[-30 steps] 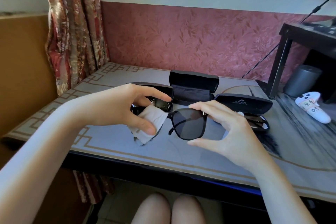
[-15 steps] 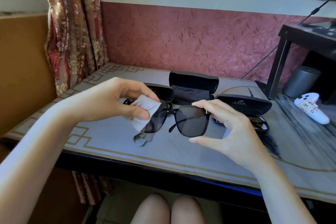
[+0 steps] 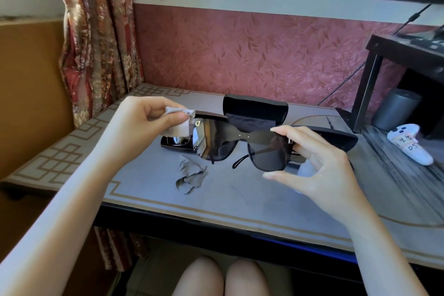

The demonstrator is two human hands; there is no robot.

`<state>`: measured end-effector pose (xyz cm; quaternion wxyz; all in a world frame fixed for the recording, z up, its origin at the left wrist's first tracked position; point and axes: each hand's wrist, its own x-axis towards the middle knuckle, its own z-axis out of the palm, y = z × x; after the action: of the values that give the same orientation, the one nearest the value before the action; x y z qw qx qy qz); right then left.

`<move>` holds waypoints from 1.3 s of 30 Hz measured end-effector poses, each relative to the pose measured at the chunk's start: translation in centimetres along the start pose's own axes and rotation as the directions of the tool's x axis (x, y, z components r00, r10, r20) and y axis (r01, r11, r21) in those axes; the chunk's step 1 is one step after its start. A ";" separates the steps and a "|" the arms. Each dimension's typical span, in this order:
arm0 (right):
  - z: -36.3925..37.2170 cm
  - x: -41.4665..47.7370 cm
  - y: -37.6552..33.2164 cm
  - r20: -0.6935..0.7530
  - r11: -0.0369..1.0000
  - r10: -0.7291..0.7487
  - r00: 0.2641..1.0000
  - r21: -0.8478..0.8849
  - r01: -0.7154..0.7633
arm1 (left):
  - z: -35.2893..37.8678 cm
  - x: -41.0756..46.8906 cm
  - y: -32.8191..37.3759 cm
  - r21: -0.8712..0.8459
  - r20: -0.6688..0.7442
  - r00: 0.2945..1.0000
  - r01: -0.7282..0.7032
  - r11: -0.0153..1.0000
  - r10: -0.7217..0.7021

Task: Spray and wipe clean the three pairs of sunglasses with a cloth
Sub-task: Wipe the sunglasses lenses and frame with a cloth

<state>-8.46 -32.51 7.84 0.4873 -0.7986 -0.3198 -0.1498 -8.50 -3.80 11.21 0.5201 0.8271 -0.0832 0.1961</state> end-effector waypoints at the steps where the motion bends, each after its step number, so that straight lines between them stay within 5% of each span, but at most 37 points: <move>1: -0.2 0.1 0.1 -0.017 1.000 -0.001 1.000 0.020 0.001 | 0.0 -0.1 -0.7 0.031 -0.009 1.000 0.014 0.999 -0.014; 14: -0.2 0.4 0.7 -0.025 0.999 0.045 0.999 0.012 -0.045 | 7.1 -2.2 -5.8 0.201 0.257 0.942 0.165 0.965 -0.215; 17: -0.2 0.4 0.8 -0.012 0.998 0.056 0.998 0.004 -0.056 | 6.1 -2.0 -5.4 0.238 0.108 0.978 0.148 0.960 -0.177; 21: -0.3 0.4 0.9 -0.004 0.998 0.059 0.998 -0.002 -0.059 | 4.2 -2.0 -3.3 -0.067 -0.166 0.978 0.119 0.991 -0.128; 25: 0.1 0.6 0.8 0.014 0.999 0.041 0.999 0.008 -0.041 | 4.1 -2.5 -0.7 -0.326 -0.020 0.980 0.180 0.928 -0.197; 34: 0.3 0.5 1.0 0.038 0.998 0.030 0.999 -0.056 -0.028 | 4.5 -3.1 0.0 -0.341 -0.119 0.974 0.141 0.929 -0.191; 39: 0.5 0.5 1.2 0.050 0.998 0.055 0.997 -0.038 -0.053 | 4.1 -3.2 0.0 -0.462 -0.038 0.965 0.214 0.861 -0.260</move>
<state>-7.33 -32.26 7.06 0.4682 -0.8192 -0.3078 -0.1220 -10.39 -7.70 8.31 0.7224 0.6758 0.0016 0.1463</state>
